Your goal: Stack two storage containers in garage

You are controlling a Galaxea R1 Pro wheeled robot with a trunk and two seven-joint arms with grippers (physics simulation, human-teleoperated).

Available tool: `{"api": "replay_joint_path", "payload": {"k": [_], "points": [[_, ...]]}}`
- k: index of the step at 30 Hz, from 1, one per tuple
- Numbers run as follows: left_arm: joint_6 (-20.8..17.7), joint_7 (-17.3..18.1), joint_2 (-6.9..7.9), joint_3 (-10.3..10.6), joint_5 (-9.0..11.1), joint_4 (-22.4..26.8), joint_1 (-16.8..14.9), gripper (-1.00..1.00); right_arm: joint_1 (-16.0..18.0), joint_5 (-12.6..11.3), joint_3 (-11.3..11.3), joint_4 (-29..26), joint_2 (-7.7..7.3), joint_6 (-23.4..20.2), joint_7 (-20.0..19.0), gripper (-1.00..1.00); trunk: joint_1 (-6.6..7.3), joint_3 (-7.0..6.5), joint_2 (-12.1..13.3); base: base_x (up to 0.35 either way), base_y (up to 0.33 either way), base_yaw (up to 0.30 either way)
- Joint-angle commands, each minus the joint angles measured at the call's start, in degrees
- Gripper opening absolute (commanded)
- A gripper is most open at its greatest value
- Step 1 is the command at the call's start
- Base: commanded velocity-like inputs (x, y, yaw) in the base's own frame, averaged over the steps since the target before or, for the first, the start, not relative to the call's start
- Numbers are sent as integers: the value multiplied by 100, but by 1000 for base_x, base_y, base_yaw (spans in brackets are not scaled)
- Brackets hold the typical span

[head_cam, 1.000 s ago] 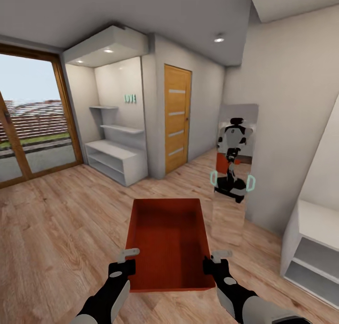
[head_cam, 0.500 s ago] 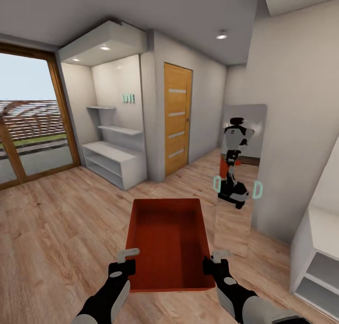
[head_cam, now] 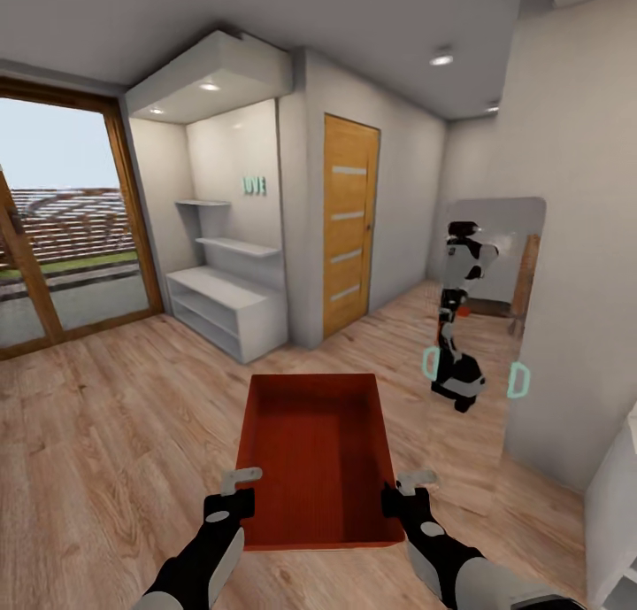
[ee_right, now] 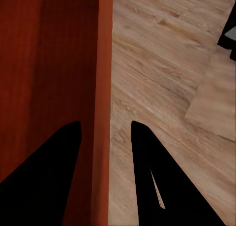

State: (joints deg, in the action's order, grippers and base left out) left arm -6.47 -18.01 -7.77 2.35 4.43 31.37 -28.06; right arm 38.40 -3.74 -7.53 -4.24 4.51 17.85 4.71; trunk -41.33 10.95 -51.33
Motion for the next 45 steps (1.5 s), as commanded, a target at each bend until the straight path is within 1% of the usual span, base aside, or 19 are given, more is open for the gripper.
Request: {"api": "replay_joint_path", "payload": {"k": [1,30,40,45], "points": [[-30,-35,21,-112,14,184,-6,-100,1,32,6,11,-3,-1,13,-100,-4,9,-6,322,0,145],[-30,-35,21,-112,14,183,-6,-100,1,32,6,7,-3,-1,13,-100,-4,9,-6,322,1,10],[-30,-35,21,-112,14,177,-6,-100,1,32,6,10,-3,-1,16,-100,-4,9,-6,322,90,-10],[-30,-35,21,-112,14,177,-6,-100,1,32,6,11,3,-1,21,-100,-4,9,-6,322,150,-163]]}}
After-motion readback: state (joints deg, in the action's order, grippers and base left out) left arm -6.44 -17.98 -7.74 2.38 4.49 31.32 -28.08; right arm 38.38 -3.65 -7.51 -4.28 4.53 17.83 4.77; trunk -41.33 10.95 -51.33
